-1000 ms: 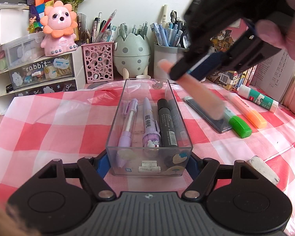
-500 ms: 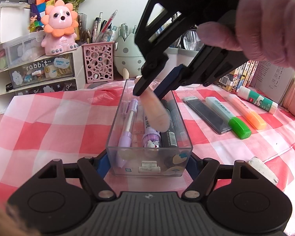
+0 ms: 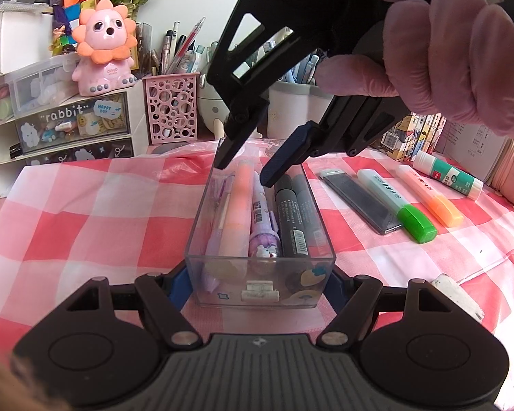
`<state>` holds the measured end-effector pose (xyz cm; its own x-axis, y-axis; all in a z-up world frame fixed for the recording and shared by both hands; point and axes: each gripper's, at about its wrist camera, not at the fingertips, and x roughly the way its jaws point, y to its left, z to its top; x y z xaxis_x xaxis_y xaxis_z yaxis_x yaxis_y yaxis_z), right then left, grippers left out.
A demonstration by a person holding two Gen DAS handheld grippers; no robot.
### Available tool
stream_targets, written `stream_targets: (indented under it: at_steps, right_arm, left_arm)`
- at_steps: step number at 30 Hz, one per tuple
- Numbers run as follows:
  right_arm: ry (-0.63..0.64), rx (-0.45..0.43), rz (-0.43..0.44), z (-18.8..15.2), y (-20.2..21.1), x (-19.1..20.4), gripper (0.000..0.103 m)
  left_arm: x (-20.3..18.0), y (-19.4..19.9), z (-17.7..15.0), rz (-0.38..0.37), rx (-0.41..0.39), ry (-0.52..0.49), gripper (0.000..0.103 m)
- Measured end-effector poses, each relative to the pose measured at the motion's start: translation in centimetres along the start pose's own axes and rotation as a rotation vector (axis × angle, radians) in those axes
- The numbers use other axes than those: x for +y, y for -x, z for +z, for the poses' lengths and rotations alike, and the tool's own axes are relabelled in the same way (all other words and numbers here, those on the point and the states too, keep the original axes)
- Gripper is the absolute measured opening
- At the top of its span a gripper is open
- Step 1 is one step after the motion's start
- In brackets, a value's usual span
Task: Organize stationery
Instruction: 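Carry the peach marker over the clear box and release it inside, then move the right gripper to the light blue marker and grasp it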
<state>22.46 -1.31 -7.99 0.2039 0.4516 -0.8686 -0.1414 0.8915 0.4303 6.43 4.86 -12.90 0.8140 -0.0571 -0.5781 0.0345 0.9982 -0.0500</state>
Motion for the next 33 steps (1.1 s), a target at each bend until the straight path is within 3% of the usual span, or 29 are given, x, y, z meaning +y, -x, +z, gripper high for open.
stream_targets:
  at_steps: [14,24,33]
  right_arm:
    - [0.058,-0.067,-0.004,-0.6,2.9,-0.8,0.039]
    - [0.074,-0.141,-0.031,-1.3,5.7,-3.2,0.045]
    - [0.074,-0.156,-0.054,-2.3,6.1,-5.4,0.051]
  left_arm:
    - [0.1,-0.1,0.1,0.003,0.001,-0.002,0.048]
    - [0.1,-0.1,0.1,0.004,0.001,-0.002,0.047]
    - [0.1,-0.1,0.1,0.006,0.002,-0.006,0.047]
